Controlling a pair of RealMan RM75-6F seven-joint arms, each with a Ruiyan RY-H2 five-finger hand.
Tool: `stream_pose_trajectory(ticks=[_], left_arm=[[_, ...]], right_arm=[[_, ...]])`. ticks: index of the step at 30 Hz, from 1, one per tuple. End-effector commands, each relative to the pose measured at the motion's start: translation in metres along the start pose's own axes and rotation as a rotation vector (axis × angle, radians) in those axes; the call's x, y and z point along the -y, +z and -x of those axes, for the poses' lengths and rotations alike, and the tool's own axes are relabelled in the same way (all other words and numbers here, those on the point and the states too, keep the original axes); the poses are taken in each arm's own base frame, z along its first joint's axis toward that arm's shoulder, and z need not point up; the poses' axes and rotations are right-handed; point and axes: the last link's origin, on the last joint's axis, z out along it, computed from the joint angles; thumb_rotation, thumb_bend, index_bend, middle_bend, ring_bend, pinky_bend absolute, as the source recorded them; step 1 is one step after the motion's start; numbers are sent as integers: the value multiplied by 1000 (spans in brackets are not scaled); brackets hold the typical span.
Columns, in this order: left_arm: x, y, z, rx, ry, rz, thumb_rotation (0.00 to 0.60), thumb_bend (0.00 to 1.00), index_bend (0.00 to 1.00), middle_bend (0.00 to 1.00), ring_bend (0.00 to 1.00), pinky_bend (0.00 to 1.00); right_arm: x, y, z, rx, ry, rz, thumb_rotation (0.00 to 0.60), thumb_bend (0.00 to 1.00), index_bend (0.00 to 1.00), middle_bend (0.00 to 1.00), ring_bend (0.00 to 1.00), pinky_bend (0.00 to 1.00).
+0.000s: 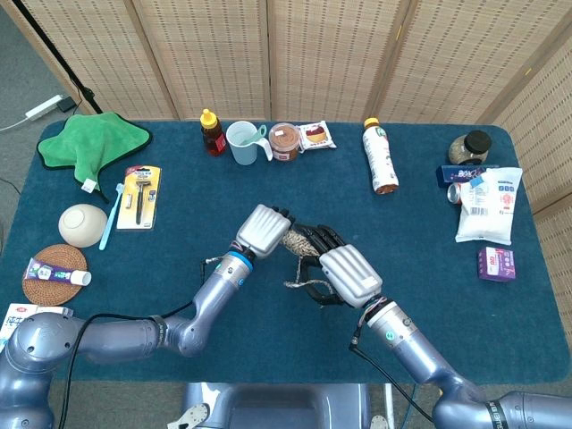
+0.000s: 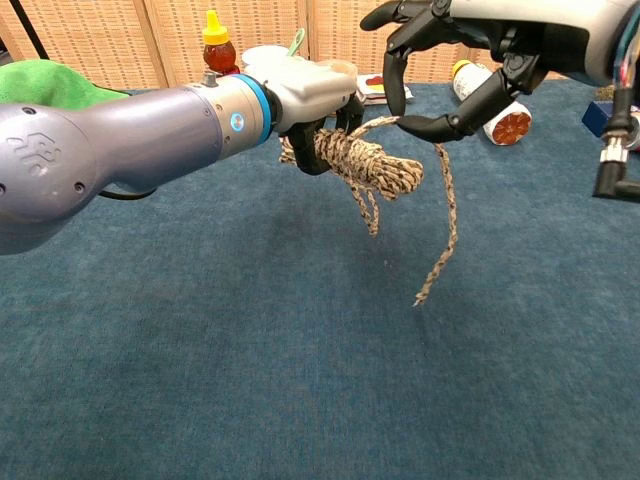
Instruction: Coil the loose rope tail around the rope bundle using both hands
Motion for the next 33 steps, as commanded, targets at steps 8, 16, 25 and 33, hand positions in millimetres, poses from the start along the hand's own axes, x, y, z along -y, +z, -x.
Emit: stream_pose_trajectory(ticks=[8, 16, 25, 33], left_arm=[[-17, 1, 10, -4, 35, 33, 600, 368, 514, 376, 402, 641], [-17, -2, 11, -15, 56, 54, 600, 367, 514, 375, 402, 641], [-16, -3, 18, -6, 80, 71, 600, 368, 514, 375, 402, 641], [-23, -3, 27, 10, 96, 105, 600, 368, 514, 375, 402, 642]], right_arm=[[5, 30, -22, -36, 86, 38, 600, 563, 693, 0, 0, 0], [5, 44, -28, -50, 118, 86, 600, 572, 692, 0, 0, 0], [18, 50, -38, -87, 119, 81, 600, 572, 692, 0, 0, 0], [28, 64, -50, -126, 122, 145, 600, 572, 692, 0, 0, 0]])
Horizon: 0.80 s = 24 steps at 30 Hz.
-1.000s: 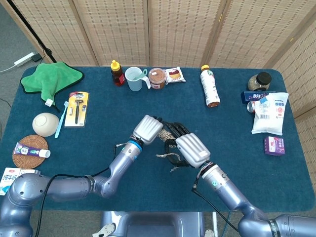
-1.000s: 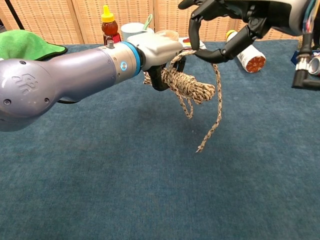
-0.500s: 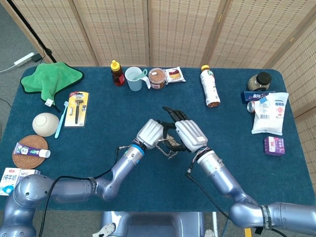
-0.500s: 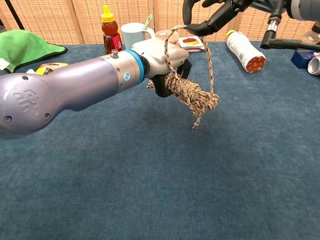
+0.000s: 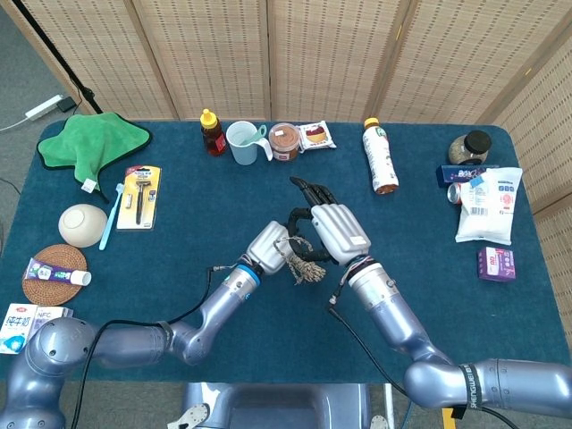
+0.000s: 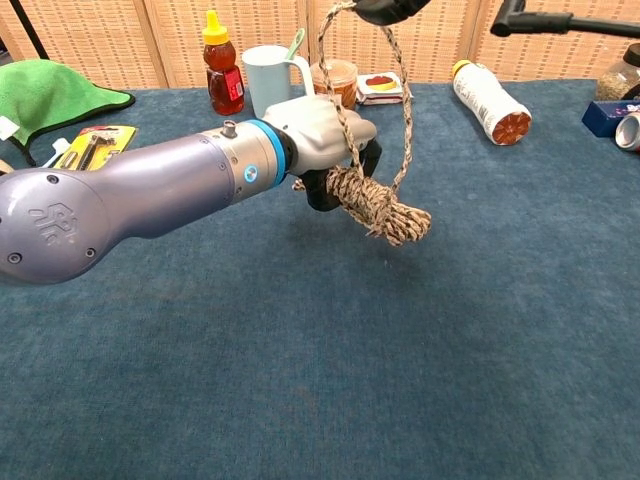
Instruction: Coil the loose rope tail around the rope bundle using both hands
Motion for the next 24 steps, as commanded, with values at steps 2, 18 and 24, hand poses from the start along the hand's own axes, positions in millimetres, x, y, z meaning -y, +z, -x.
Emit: stream_pose_trajectory(ticks=[2, 18, 24], left_arm=[[-5, -1, 2, 2, 12, 26, 600, 367, 514, 375, 402, 642], [-1, -13, 1, 1, -12, 91, 600, 368, 514, 375, 397, 642], [9, -23, -5, -10, -6, 143, 600, 368, 517, 375, 397, 642]], right_arm=[[8, 11, -6, -36, -17, 40, 600, 572, 692, 0, 0, 0], [4, 39, -28, -97, -70, 145, 600, 573, 692, 0, 0, 0], [-24, 52, -40, -130, -205, 170, 600, 573, 695, 0, 0, 0]])
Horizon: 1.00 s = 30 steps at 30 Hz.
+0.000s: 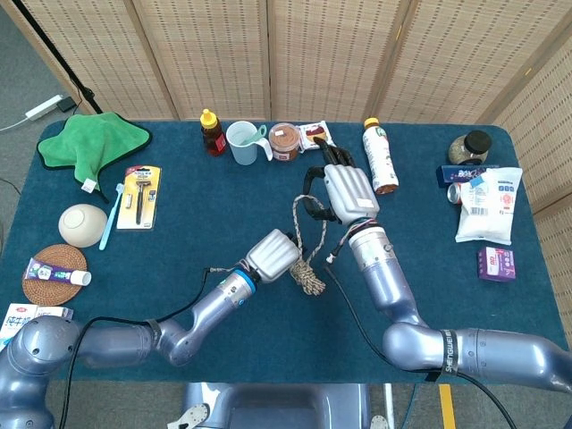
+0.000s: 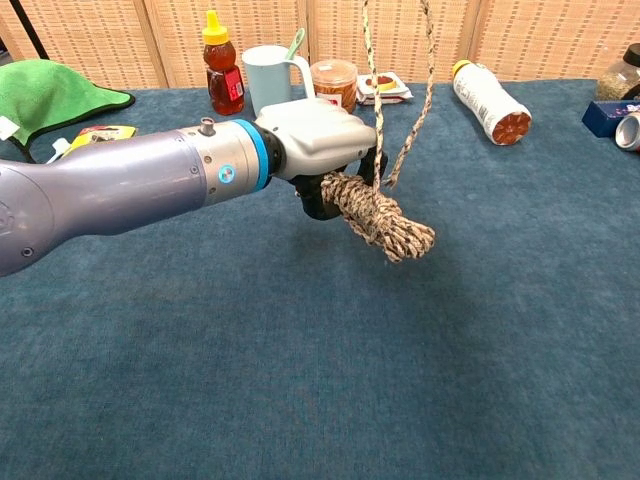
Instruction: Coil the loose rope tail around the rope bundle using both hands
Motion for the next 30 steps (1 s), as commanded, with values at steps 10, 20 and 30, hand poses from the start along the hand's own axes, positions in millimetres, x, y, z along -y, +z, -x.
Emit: stream_pose_trajectory(ticks=[10, 20, 30], left_arm=[[15, -22, -14, -39, -41, 55, 600, 367, 517, 375, 397, 642], [21, -32, -38, -65, -201, 63, 600, 368, 517, 375, 400, 642], [30, -23, -57, -107, -289, -4, 600, 367, 522, 380, 408, 649]], right_arm=[[-61, 21, 5, -37, -238, 47, 600, 575, 695, 0, 0, 0], [-102, 25, 42, 36, -241, 110, 600, 575, 695, 0, 0, 0], [-113, 10, 71, 87, -248, 97, 600, 578, 695, 0, 0, 0]])
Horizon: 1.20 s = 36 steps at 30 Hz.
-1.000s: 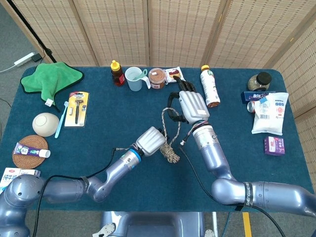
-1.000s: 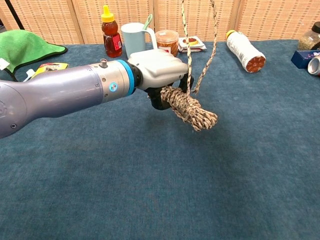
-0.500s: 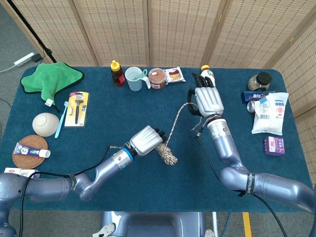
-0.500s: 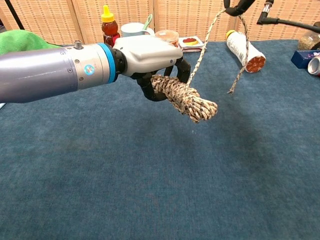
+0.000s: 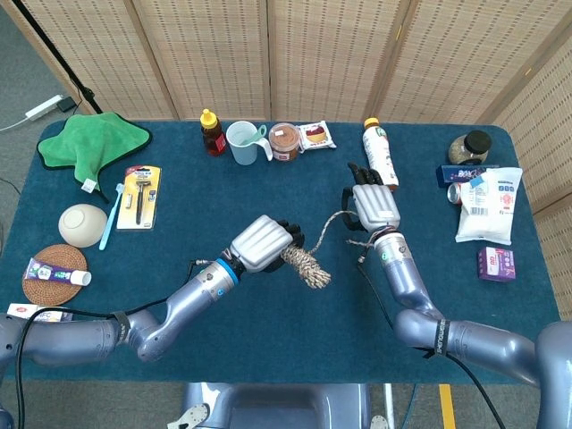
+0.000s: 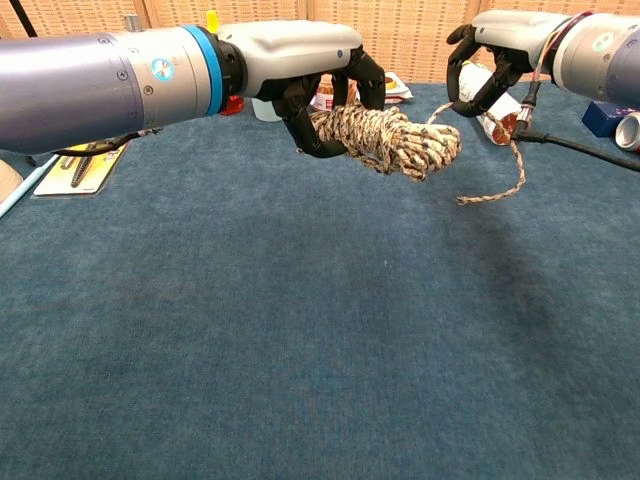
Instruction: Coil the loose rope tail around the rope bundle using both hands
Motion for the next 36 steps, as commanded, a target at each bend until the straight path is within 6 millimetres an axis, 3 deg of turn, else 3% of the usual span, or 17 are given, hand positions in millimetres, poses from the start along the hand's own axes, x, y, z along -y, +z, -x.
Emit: stream_pose_trajectory(ticks=[1, 14, 25, 36], left_arm=[[1, 5, -5, -18, -13, -28, 600, 367, 522, 380, 408, 649], [-2, 12, -17, -106, -22, -166, 600, 367, 522, 380, 409, 651], [-11, 12, -20, -120, 2, -210, 600, 364, 522, 380, 410, 651], [-9, 8, -25, -132, -6, -222, 600, 364, 522, 380, 410, 651]], right_arm=[[0, -8, 8, 12, -5, -13, 600, 578, 695, 0, 0, 0], [-4, -46, 45, 91, -70, -89, 600, 578, 696, 0, 0, 0], [-4, -61, 52, 109, -55, -121, 600, 578, 696, 0, 0, 0], [-9, -59, 63, 134, -38, -102, 600, 579, 696, 0, 0, 0]])
